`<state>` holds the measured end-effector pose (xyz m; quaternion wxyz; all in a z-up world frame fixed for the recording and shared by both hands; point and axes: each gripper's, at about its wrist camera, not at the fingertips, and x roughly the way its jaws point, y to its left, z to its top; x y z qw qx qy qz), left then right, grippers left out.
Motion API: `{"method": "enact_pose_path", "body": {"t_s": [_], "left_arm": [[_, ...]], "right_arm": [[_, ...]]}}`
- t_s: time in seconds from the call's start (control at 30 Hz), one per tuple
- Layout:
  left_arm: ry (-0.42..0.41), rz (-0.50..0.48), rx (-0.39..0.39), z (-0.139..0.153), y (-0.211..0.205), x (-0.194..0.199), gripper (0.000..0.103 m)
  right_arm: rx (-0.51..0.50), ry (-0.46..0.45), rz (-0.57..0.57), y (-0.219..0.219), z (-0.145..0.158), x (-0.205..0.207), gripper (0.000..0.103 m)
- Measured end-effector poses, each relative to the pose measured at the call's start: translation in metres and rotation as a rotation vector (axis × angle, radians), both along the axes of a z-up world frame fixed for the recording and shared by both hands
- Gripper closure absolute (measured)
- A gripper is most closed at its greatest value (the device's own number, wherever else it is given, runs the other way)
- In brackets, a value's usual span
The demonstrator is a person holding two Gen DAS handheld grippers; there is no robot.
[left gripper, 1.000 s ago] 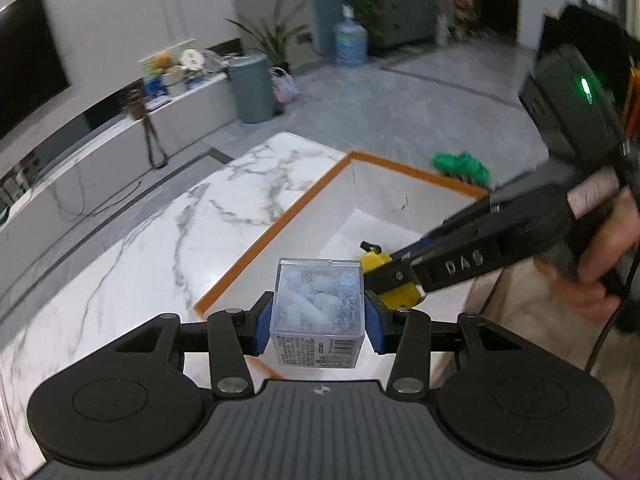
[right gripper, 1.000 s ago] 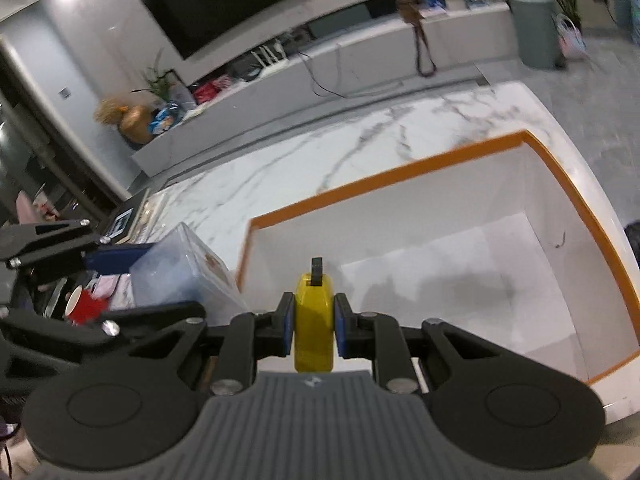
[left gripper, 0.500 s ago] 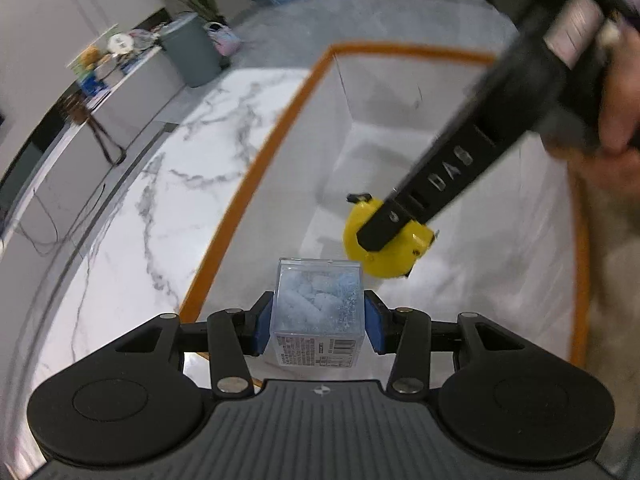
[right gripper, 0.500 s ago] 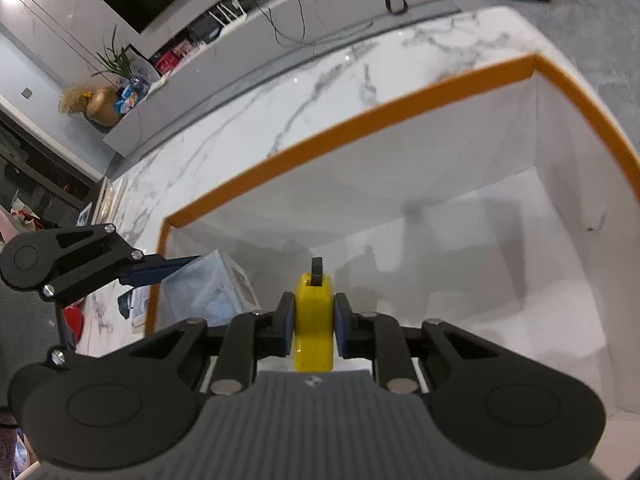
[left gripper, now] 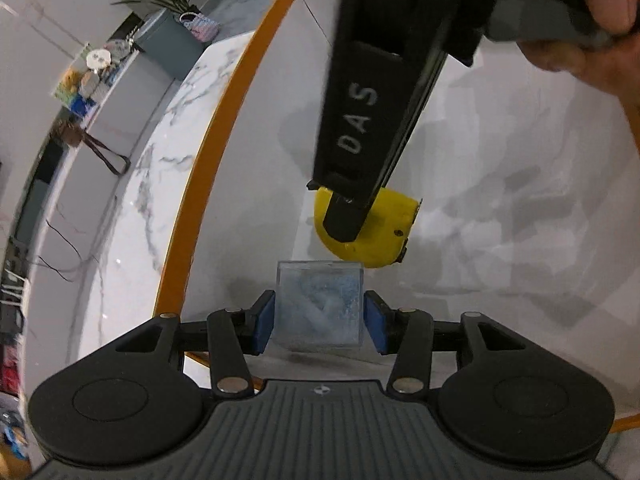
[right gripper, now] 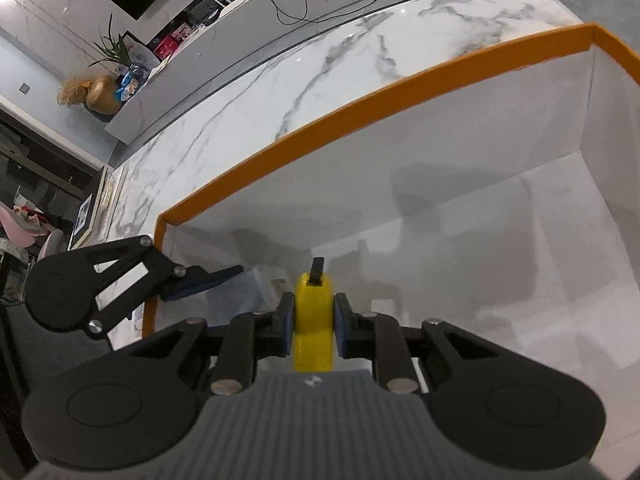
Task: Organize rigid objects
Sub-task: 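Lower the clear cube and tape measure into the orange box and release both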
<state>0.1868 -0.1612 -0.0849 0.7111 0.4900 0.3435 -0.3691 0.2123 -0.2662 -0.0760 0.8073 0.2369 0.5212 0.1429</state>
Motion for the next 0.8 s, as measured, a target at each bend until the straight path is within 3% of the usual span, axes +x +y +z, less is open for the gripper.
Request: {"method": "enact_pose_path", "body": {"t_s": [0.2, 0.43, 0.8], "left_arm": [[-0.053, -0.001, -0.009, 0.005, 0.003, -0.006, 0.038], [0.006, 0.066, -0.198, 0.04, 0.028, -0.008, 0.038], [-0.007, 0.178, -0.346, 0.073, 0.049, -0.008, 0.038]], "right_arm": [[-0.006, 0.001, 0.003, 0.004, 0.002, 0.001, 0.084], [-0.046, 0.014, -0.011, 0.008, 0.002, 0.007, 0.084], [-0.084, 0.006, -0.006, 0.017, 0.0, 0.013, 0.084]]}}
